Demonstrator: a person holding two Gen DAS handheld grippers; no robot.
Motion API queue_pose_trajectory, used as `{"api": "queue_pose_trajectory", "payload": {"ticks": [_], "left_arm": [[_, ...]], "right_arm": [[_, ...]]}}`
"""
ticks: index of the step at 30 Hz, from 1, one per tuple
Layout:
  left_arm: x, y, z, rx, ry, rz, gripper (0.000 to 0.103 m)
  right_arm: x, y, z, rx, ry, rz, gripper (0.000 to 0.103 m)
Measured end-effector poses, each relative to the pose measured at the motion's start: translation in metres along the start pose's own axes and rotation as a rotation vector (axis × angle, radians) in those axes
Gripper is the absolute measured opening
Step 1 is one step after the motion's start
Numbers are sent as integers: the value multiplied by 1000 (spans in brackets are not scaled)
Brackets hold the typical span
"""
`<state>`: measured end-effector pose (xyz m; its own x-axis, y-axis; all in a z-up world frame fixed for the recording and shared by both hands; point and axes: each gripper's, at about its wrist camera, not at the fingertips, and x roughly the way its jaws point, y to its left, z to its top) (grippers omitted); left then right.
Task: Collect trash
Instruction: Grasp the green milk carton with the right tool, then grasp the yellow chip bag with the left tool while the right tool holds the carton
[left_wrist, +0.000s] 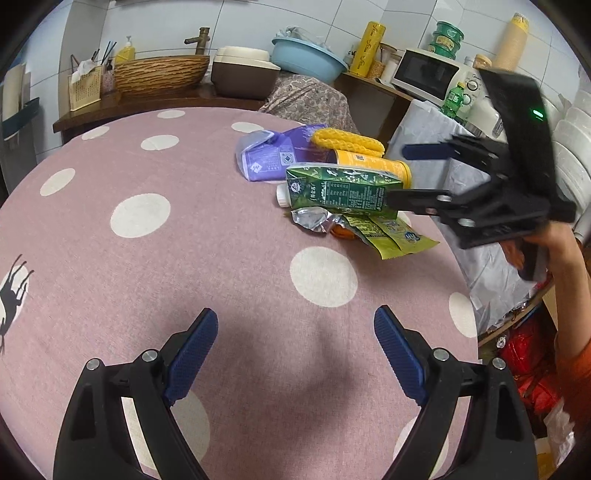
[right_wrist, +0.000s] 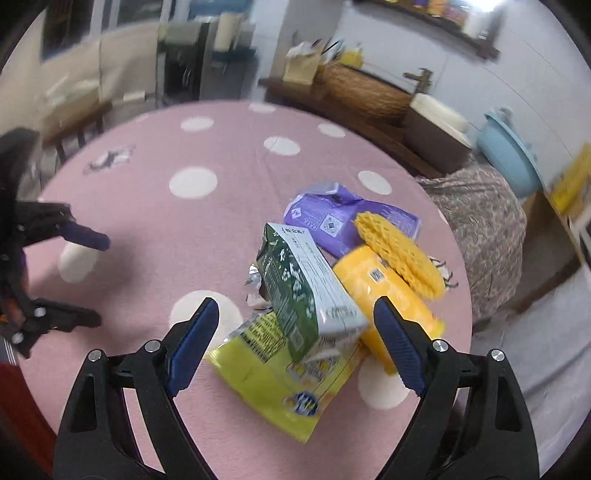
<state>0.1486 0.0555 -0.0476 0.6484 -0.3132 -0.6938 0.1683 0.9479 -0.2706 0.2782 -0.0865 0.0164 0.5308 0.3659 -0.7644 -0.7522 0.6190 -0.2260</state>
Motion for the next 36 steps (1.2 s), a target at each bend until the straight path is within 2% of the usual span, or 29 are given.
{"api": "queue_pose_trajectory", "payload": {"ticks": [5, 9, 15, 18, 21, 28, 36], "left_arm": [[4, 2, -3, -8, 13, -13, 85], [5, 3, -5, -20, 17, -29, 85], [7, 2, -5, -18, 21, -40, 85], [9, 3, -5, -25, 22, -45, 85], [10, 3, -5, -25, 24, -48, 85], [13, 0, -1, 0, 30, -49, 85], [17, -9, 7, 22, 28, -54, 85]], "right_arm": [[48, -1, 11, -122, 172, -10, 80], [67, -4, 17, -148, 249, 17, 68], [90, 6, 18, -223, 355, 18, 66], [102, 8, 17, -218, 390, 33, 57], [98, 7, 18, -180, 360, 48, 57], [57, -10, 13, 11, 207, 117, 52], [17, -14, -16, 155, 60, 149, 52]]}}
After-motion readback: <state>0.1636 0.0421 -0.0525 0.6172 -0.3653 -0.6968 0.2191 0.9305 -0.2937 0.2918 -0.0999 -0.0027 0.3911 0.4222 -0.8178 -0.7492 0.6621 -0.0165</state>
